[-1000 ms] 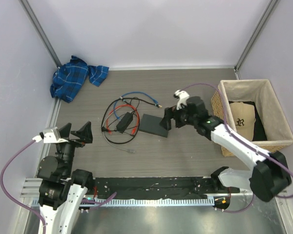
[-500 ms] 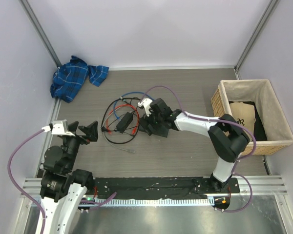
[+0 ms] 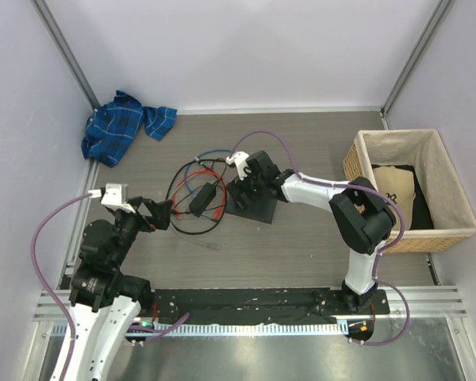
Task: Insert the plug into the switch port
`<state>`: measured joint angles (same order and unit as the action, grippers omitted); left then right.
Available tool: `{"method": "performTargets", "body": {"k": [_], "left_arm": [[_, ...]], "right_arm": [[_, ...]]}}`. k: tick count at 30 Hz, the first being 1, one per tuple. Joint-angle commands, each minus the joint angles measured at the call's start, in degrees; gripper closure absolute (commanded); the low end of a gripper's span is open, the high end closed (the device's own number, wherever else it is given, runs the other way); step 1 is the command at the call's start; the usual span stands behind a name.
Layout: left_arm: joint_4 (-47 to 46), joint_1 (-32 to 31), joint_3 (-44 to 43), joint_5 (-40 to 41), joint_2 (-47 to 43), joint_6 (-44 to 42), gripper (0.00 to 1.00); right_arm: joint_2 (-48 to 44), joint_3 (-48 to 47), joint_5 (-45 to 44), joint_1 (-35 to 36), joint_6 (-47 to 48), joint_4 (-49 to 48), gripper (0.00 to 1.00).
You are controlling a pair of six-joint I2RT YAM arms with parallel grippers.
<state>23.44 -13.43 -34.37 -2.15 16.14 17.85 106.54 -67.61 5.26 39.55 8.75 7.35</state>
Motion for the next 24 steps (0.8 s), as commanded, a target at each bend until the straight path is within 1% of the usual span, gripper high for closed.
{"method": "performTargets", "body": {"k": [1, 6, 10, 15, 17, 20, 24], "left_arm": [[-1.5, -0.2, -1.8, -3.5, 3.1, 0.3, 0.00], [-0.2, -0.1, -3.6, -4.3, 8.0, 2.5, 0.00], [0.1, -0.1, -4.1, -4.7, 11.4, 4.9, 0.00], [0.6, -0.1, -4.1, -4.8, 15.6, 9.0, 0.00], [0.4, -0.1, -4.0, -4.7, 17.9, 10.2, 0.00], [0.3, -0.1, -3.9, -3.8, 20.7, 14.3, 0.00], [0.9, -0.2, -3.9, -0.3, 27.7, 22.1, 0.00]], "right_arm": [[0.4, -0.8, 4.1, -3.2, -3.1, 0.7, 0.00], [-2.4, 3.6, 7.1, -3.7, -6.9, 2.0, 0.00], [-6.0, 9.5, 6.3, -3.8, -10.0, 1.3, 0.01], [-11.5, 13.1, 5.1, -3.7, -14.8, 0.5, 0.01], [-13.5, 14.6, 4.2, -3.7, -16.0, -0.8, 0.01], [-17.2, 16.5, 3.3, -3.7, -17.9, -2.8, 0.02], [-22.6, 20.7, -4.0, -3.6, -19.0, -7.1, 0.02]]}}
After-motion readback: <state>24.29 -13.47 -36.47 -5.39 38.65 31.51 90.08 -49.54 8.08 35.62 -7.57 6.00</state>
